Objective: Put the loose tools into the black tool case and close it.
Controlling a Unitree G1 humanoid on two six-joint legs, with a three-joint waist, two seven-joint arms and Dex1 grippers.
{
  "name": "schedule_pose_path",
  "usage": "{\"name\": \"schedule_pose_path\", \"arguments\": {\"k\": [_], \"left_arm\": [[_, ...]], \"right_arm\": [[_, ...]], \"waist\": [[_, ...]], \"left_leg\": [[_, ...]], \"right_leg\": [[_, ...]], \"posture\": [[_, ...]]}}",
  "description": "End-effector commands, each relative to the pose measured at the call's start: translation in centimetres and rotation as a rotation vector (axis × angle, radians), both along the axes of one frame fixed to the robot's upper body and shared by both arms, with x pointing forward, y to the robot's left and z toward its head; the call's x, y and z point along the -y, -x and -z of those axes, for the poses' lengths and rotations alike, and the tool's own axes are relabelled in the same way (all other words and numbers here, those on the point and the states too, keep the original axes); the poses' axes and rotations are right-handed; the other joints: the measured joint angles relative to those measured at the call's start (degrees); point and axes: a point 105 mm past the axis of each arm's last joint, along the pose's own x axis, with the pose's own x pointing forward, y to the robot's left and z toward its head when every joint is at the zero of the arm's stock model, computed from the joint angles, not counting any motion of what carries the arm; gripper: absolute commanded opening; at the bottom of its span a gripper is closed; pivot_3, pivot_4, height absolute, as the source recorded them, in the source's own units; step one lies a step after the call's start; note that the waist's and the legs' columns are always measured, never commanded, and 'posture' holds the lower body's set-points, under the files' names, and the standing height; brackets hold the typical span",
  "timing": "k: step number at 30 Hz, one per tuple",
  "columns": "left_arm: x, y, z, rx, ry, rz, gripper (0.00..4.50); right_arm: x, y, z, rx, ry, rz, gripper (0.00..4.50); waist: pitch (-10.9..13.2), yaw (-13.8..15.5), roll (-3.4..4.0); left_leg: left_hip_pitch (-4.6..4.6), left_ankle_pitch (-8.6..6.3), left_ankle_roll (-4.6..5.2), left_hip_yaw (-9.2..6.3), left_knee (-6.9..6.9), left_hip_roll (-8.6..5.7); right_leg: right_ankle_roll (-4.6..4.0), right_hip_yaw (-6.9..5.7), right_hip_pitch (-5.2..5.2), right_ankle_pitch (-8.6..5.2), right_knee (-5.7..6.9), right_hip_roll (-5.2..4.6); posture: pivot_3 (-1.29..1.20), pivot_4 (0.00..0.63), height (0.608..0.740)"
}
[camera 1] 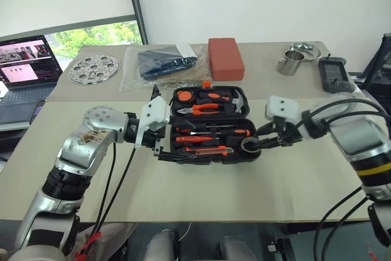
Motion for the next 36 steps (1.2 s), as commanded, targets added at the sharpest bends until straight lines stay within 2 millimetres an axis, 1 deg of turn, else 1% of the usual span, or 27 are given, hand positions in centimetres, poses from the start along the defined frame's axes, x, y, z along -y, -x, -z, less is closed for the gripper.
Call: {"name": "schedule_pose_path", "arguments": {"k": [1,2,6,14,17,20,23,25,26,29,31,33,34,36], "left_arm": [[0.2,-0.1,-0.6,0.039,0.008,0.011,4.5],[0.2,-0.1,-0.6,0.039,0.008,0.012,4.5],[0.1,-0.1,-0.6,0.039,0.006,0.011,4.5],[-0.1,0.0,-0.6,0.036,0.001,0.007,4.5],[-0.2,0.0,-0.5,0.034,0.001,0.004,4.5],[-0.2,-0.1,-0.5,0.038,0.002,-0.003,4.5],[-0.6,-1.1,-0.4,0.047,0.026,-0.069,4.5],[-1.0,-1.8,-0.2,0.053,0.039,-0.118,4.5],[-1.6,-2.9,0.2,0.063,0.04,-0.191,4.5],[-3.1,-5.1,0.8,0.056,0.078,-0.346,4.5],[-4.3,-7.3,0.5,0.065,0.137,-0.49,4.5],[-6.0,-10.0,0.2,0.073,0.184,-0.683,4.5],[-6.4,-10.7,0.2,0.073,0.193,-0.734,4.5],[-7.7,-12.6,0.4,0.03,0.212,-0.865,4.5]], "right_arm": [[0.8,-0.1,-0.1,0.025,0.042,-0.006,0.34],[1.0,-0.1,0.2,0.025,0.059,-0.004,0.06],[1.1,-0.2,1.1,0.022,0.098,-0.017,0.06],[-0.8,-0.1,1.3,0.018,0.046,-0.063,0.06],[-0.6,-0.1,1.4,0.016,0.049,-0.058,0.06],[0.0,0.0,1.3,0.014,0.059,-0.045,0.06],[0.8,-0.4,0.6,0.045,0.05,-0.01,0.06],[0.9,-0.6,0.2,0.063,0.032,0.005,0.06],[1.0,-1.0,-0.2,0.095,0.003,0.024,0.06],[1.3,-2.0,-0.8,0.163,-0.041,0.06,0.06],[1.5,-3.0,-1.4,0.209,-0.103,0.12,0.6],[1.9,-5.2,-2.3,0.306,-0.177,0.239,0.99],[2.0,-5.9,-2.5,0.336,-0.195,0.276,1.43],[2.1,-7.5,-3.1,0.343,-0.298,0.387,2.0]], "waist": [[0.0,-0.1,0.0],[0.0,-0.1,0.0],[0.0,-0.3,0.0],[0.0,-0.2,-0.01],[0.0,-0.2,0.0],[0.0,-0.2,0.0],[0.0,-0.2,0.0],[0.0,-0.2,-0.01],[0.0,-0.2,-0.01],[0.0,-0.3,-0.01],[0.0,-0.3,-0.02],[0.0,-0.3,-0.07],[0.1,-0.3,-0.12],[0.1,-0.3,-0.12]], "left_leg": [[0.01,0.0,0.0,-0.01,0.0,0.0],[0.01,0.0,0.0,-0.01,0.0,0.01],[0.02,0.01,-0.01,0.0,-0.01,0.01],[0.02,0.01,-0.02,0.0,-0.02,0.01],[0.02,0.02,-0.03,0.0,-0.02,0.01],[0.02,0.02,-0.02,0.0,-0.02,0.01],[0.02,0.01,-0.02,0.0,-0.02,0.01],[0.03,0.01,-0.02,0.0,-0.02,0.01],[0.02,0.01,-0.02,0.0,-0.02,0.01],[0.06,0.01,-0.02,0.01,-0.03,0.01],[0.06,0.02,-0.02,0.0,-0.03,0.01],[0.07,0.02,-0.02,0.0,-0.04,0.04],[0.07,0.03,-0.03,0.0,-0.02,0.04],[0.03,0.05,-0.06,-0.01,-0.01,0.01]], "right_leg": [[0.0,0.0,0.0,0.0,0.01,0.02],[0.0,0.0,0.0,0.0,0.01,0.03],[0.0,0.0,-0.01,0.0,0.02,0.06],[0.0,0.0,-0.01,0.0,0.03,0.05],[0.0,0.0,-0.01,0.0,0.03,0.03],[0.0,-0.01,-0.01,0.0,0.03,0.03],[0.0,-0.01,-0.01,0.0,0.03,0.02],[0.0,0.0,0.0,0.0,0.03,0.02],[0.0,0.0,-0.01,0.0,0.02,0.02],[-0.01,0.01,0.0,0.0,0.03,0.04],[-0.01,0.0,-0.01,0.0,0.04,0.05],[0.0,0.0,0.0,0.0,0.07,0.01],[0.0,0.0,0.0,0.0,0.08,0.02],[0.0,0.01,-0.06,0.0,0.09,0.02]], "posture": [[0.0,0.15,0.74],[0.0,0.15,0.74],[0.0,0.15,0.74],[0.0,0.15,0.74],[0.0,0.15,0.74],[0.0,0.15,0.74],[0.0,0.15,0.74],[0.0,0.15,0.74],[0.0,0.15,0.74],[0.0,0.15,0.74],[0.0,0.15,0.74],[0.0,0.15,0.74],[0.0,0.15,0.74],[0.0,0.15,0.74]]}}
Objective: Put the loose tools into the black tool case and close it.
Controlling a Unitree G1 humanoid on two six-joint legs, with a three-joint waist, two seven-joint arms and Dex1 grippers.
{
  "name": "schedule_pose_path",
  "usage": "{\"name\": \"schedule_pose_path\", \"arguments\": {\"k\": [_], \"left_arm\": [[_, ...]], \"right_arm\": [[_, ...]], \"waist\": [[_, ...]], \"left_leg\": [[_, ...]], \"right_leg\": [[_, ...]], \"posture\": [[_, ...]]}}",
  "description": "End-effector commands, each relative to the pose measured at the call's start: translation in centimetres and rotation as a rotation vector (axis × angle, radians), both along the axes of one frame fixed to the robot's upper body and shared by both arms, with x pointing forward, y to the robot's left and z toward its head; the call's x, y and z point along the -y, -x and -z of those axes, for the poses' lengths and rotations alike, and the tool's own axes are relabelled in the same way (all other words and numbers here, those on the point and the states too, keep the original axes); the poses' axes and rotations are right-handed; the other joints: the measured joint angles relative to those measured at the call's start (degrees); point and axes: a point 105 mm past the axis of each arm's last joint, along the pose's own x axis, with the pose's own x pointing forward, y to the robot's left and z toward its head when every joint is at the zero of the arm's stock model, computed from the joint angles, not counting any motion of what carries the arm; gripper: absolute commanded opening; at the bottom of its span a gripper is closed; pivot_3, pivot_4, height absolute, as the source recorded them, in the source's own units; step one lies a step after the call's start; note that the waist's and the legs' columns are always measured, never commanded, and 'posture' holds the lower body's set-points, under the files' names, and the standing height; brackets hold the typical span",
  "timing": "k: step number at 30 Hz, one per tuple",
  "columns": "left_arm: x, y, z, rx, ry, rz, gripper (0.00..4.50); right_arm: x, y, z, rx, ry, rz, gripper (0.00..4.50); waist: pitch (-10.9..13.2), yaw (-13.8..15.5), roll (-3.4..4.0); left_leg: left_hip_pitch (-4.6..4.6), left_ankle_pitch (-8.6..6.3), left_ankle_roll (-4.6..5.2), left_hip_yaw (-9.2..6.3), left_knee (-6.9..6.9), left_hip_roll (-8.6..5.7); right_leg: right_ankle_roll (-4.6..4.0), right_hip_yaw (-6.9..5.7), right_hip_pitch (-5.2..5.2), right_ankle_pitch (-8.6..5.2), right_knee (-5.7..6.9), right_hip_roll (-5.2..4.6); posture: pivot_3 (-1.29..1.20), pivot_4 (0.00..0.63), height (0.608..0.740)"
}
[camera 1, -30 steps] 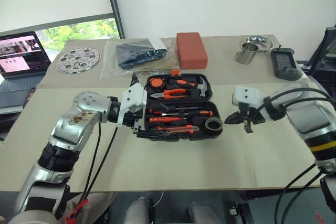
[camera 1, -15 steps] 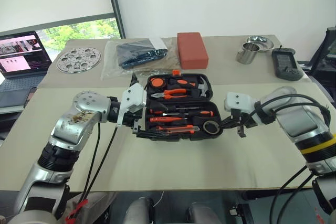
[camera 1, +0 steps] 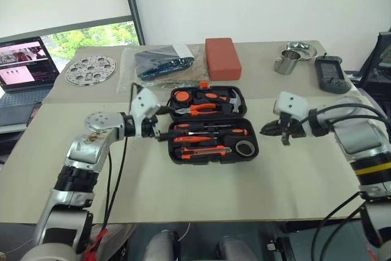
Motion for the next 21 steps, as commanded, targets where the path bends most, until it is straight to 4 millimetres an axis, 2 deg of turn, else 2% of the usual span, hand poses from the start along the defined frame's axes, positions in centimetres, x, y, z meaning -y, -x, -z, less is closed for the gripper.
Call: {"name": "schedule_pose_path", "arguments": {"k": [1,6,9,16,21], "left_arm": [[-2.5,-3.1,-1.2,-0.005,0.067,-0.227,4.5],[-2.7,-5.1,0.2,-0.166,0.188,-0.323,4.5],[-3.2,-6.0,0.8,-0.22,0.21,-0.387,4.5],[-2.2,-6.5,0.9,-0.317,0.288,-0.354,4.5],[-1.8,-6.3,1.4,-0.365,0.318,-0.315,4.5]], "right_arm": [[0.8,-2.9,-3.1,0.103,-0.189,0.179,2.0],[0.2,-6.0,-2.8,-0.017,-0.488,0.388,2.0],[0.0,-7.0,-1.9,-0.075,-0.55,0.467,2.0],[-1.1,-7.3,1.1,-0.208,-0.603,0.535,2.0],[-2.0,-7.3,1.5,-0.249,-0.659,0.517,2.0]], "waist": [[0.0,0.0,0.01],[0.0,0.1,0.02],[0.0,0.0,0.02],[0.0,0.1,0.03],[0.0,-0.1,0.04]], "left_leg": [[0.01,0.01,-0.02,0.0,-0.01,0.0],[0.04,0.32,-0.54,0.07,-0.08,-0.03],[0.0,0.39,-0.65,0.09,-0.19,-0.03],[-0.38,0.5,-0.83,0.2,-0.23,-0.05],[-0.33,0.55,-0.91,0.3,-0.25,-0.04]], "right_leg": [[0.0,0.0,0.0,0.0,0.04,-0.01],[0.0,-0.05,-0.02,0.0,0.07,-0.03],[0.0,-0.12,-0.11,0.0,0.06,-0.02],[0.0,-0.15,-0.65,0.01,0.38,-0.02],[0.0,-0.22,-0.67,0.01,0.39,0.0]], "posture": [[0.0,0.15,0.74],[0.0,0.15,0.74],[0.0,0.15,0.74],[0.0,0.15,0.74],[0.0,0.15,0.74]]}}
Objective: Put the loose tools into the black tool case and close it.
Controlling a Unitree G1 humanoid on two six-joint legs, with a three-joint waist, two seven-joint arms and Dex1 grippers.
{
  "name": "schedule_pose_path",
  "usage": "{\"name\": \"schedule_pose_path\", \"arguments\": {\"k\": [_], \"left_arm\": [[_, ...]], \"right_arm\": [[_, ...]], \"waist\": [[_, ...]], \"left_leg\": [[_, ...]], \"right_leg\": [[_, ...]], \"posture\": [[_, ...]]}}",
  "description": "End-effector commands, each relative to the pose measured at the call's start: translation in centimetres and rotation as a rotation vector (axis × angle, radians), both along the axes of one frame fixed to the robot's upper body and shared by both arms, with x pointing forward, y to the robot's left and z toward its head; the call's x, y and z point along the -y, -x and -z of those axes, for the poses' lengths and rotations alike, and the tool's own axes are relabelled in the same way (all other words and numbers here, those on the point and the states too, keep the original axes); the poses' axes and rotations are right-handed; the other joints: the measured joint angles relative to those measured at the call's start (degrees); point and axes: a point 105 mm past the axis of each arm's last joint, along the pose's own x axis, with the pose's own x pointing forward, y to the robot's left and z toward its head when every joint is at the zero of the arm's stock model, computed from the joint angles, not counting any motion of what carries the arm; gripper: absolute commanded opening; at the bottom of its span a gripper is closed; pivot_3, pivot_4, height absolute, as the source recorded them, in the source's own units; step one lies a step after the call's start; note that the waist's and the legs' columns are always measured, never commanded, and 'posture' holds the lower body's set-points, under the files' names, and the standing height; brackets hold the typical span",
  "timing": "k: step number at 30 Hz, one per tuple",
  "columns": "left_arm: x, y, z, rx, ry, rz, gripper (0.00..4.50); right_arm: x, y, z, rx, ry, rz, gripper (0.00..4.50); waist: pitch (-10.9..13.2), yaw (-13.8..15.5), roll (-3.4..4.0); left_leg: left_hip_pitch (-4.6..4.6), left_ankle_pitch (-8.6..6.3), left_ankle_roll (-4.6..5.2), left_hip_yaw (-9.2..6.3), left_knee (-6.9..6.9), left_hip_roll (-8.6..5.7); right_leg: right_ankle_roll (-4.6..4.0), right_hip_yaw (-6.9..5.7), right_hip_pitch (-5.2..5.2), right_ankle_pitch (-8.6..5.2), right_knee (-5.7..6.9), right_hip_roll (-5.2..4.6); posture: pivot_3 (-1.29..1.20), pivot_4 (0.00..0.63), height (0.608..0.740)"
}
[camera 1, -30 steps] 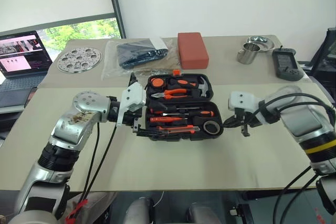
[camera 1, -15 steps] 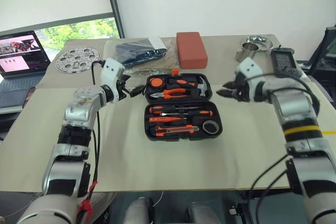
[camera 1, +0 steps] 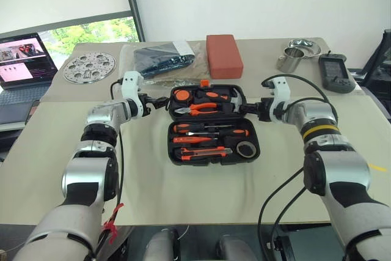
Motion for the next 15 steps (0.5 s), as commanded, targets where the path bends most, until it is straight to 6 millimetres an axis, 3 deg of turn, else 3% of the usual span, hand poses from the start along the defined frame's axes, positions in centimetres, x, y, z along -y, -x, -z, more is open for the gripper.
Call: {"name": "schedule_pose_path", "arguments": {"k": [1,8,15], "left_arm": [[0.4,-0.1,-1.3,0.017,0.05,0.036,4.5],[0.6,-0.2,-0.6,-0.009,-0.003,0.047,4.5],[0.2,-0.6,0.2,-0.025,0.001,-0.036,4.5]], "right_arm": [[-0.8,-0.4,-1.5,0.038,-0.083,-0.016,2.0],[-1.9,-0.3,-0.9,0.032,-0.076,-0.047,0.03],[-2.0,0.0,-0.6,0.028,-0.026,-0.093,0.03]], "waist": [[0.0,-0.2,0.0],[0.0,-0.7,0.0],[0.0,-1.4,0.0]], "left_leg": [[0.0,0.01,-0.02,0.0,-0.01,0.01],[0.04,0.03,-0.06,-0.01,-0.03,0.04],[0.03,0.04,-0.06,-0.05,-0.03,0.03]], "right_leg": [[0.0,-0.01,-0.02,0.0,0.0,0.01],[0.0,-0.01,-0.05,0.0,0.0,0.03],[0.0,-0.03,-0.06,0.0,0.06,0.04]], "posture": [[0.0,0.15,0.74],[0.0,0.15,0.74],[0.0,0.15,0.74]]}}
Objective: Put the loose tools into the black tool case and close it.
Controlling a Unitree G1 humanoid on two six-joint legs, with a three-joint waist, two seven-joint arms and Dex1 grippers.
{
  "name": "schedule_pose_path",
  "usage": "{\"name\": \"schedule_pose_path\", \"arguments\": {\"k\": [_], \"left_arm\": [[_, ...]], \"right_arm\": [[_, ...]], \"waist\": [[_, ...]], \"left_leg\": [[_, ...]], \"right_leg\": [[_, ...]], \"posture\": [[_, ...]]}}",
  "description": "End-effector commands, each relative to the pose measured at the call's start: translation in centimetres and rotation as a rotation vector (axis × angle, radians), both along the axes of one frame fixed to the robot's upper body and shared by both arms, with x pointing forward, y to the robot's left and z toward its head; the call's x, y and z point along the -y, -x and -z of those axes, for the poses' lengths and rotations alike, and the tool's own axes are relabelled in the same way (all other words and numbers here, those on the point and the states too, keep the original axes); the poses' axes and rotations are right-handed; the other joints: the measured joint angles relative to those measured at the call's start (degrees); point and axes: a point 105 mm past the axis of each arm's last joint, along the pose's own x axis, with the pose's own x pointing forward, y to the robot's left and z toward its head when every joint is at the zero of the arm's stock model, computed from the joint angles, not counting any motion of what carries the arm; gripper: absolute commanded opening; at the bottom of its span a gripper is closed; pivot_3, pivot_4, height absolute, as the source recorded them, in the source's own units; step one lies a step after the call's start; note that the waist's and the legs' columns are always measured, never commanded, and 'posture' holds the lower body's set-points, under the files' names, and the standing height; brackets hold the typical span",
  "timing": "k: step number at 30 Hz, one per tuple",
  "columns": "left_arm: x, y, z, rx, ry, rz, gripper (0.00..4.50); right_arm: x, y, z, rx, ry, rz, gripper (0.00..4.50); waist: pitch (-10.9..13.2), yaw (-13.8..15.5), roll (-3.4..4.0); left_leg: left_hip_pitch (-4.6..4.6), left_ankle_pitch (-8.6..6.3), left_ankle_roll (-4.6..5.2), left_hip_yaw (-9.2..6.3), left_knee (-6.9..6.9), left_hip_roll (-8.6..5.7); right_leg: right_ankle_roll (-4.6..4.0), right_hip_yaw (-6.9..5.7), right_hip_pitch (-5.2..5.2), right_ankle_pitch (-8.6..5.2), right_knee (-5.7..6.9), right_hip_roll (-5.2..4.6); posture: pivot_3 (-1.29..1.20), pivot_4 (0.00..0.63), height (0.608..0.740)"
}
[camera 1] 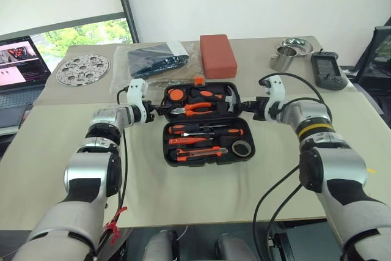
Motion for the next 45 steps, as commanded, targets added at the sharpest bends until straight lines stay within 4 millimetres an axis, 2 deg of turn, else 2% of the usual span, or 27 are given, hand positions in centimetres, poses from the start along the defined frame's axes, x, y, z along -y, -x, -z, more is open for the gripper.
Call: {"name": "schedule_pose_path", "arguments": {"k": [1,3,5,10,12,13,19,22,24,28,31,36,40,42,45], "left_arm": [[-0.9,-0.9,-1.5,0.048,0.011,-0.086,4.25],[-1.4,-1.0,-1.3,0.054,0.026,-0.122,3.82],[-1.5,-1.0,-1.4,0.059,0.062,-0.129,3.0],[-1.2,-0.9,-1.7,0.079,0.106,-0.103,1.27],[-0.9,-0.7,-1.6,0.074,0.113,-0.075,0.41],[-0.8,-0.7,-1.5,0.072,0.114,-0.067,0.14],[0.6,0.2,-2.5,0.206,0.081,0.135,0.05],[0.8,1.3,-3.7,0.356,0.022,0.294,0.05],[0.7,1.9,-4.4,0.474,-0.051,0.361,0.05],[0.8,3.7,-5.8,0.818,-0.285,0.464,0.05],[1.1,5.0,-6.0,0.992,-0.425,0.524,0.05],[1.2,7.2,-4.6,1.171,-0.664,0.683,0.05],[1.1,10.3,-3.3,1.416,-0.972,0.961,0.05],[0.8,10.7,-3.5,1.472,-1.023,0.988,0.05],[0.1,12.1,-2.6,1.533,-1.148,1.169,0.05]], "right_arm": [[-0.5,0.1,-0.5,0.027,0.034,-0.055,0.0],[-0.4,0.2,-0.5,0.028,0.038,-0.058,0.0],[-0.2,0.2,-0.5,0.029,0.037,-0.056,0.0],[-0.2,0.1,-0.7,0.053,0.035,-0.051,0.0],[-0.3,0.1,-0.8,0.064,0.026,-0.059,0.0],[-0.4,0.1,-0.9,0.069,0.024,-0.061,0.0],[-1.0,0.2,-2.8,0.267,0.002,-0.13,0.0],[-1.7,1.7,-4.9,0.477,-0.04,-0.238,0.0],[-2.1,3.4,-5.2,0.604,0.0,-0.323,0.0],[-2.5,7.6,-3.3,0.802,0.248,-0.551,0.0],[-2.1,9.5,-2.6,0.946,0.376,-0.629,0.0],[-1.3,11.4,-1.4,1.108,0.572,-0.78,0.0],[-0.4,12.9,-0.6,1.263,0.763,-0.94,0.0],[0.0,13.1,-0.5,1.325,0.841,-0.986,0.0],[0.8,14.2,0.5,1.378,0.952,-1.143,0.0]], "waist": [[0.0,-0.1,0.0],[0.0,-0.2,0.0],[0.0,-0.1,0.0],[0.0,-0.2,0.01],[0.0,-0.2,0.01],[0.0,-0.2,0.01],[0.0,-0.1,0.01],[0.0,0.0,0.02],[0.0,0.1,0.02],[0.0,0.5,0.02],[0.0,0.1,0.0],[0.0,-0.5,-0.04],[0.1,-0.4,-0.13],[0.1,-0.3,-0.12],[0.1,0.0,-0.12]], "left_leg": [[0.0,0.0,0.0,-0.01,0.0,0.0],[0.0,0.0,0.0,-0.05,0.0,0.0],[0.01,0.0,0.0,-0.06,0.0,0.0],[0.02,0.0,-0.01,-0.04,0.0,0.0],[0.04,0.01,-0.01,-0.02,0.0,0.0],[0.04,0.01,-0.01,-0.01,0.0,0.0],[0.02,0.01,-0.01,0.07,0.0,-0.03],[-0.02,0.01,-0.02,0.16,0.01,-0.02],[-0.06,0.02,-0.03,0.18,0.0,-0.03],[-0.08,0.01,-0.03,0.19,-0.04,-0.02],[-0.06,0.0,-0.01,0.22,-0.04,0.01],[0.34,-0.06,0.1,0.18,-0.09,0.04],[1.02,-0.51,0.83,0.15,-0.06,0.06],[1.03,-0.6,0.98,0.2,-0.04,0.02],[1.07,-0.71,1.16,0.35,0.07,-0.03]], "right_leg": [[0.0,0.0,0.0,0.0,0.02,0.0],[0.0,0.01,0.0,0.0,0.02,-0.01],[0.0,0.01,0.0,0.0,0.02,-0.01],[0.0,0.0,0.0,0.0,0.02,-0.01],[0.0,0.0,0.01,0.0,0.02,-0.01],[0.0,0.0,0.01,0.0,0.02,0.0],[0.0,-0.02,0.03,0.0,0.02,-0.01],[0.01,-0.05,0.03,0.0,0.0,0.0],[0.01,-0.05,0.01,0.0,-0.03,0.0],[0.01,-0.04,0.02,0.0,-0.07,0.0],[0.02,0.04,0.02,0.01,-0.12,0.02],[0.02,0.23,0.27,0.01,-0.28,0.07],[0.01,0.32,1.06,0.0,-0.45,-0.05],[0.01,0.41,1.1,0.0,-0.45,-0.23],[0.06,0.43,1.13,0.03,-0.45,-0.48]], "posture": [[0.0,0.15,0.74],[0.0,0.15,0.74],[0.0,0.15,0.74],[0.0,0.15,0.74],[0.0,0.15,0.74],[0.0,0.15,0.74],[0.0,0.15,0.74],[0.0,0.15,0.74],[0.0,0.15,0.74],[0.0,0.15,0.74],[0.0,0.15,0.74],[0.0,0.15,0.74],[0.0,0.15,0.74],[0.0,0.15,0.74],[0.0,0.15,0.74]]}}
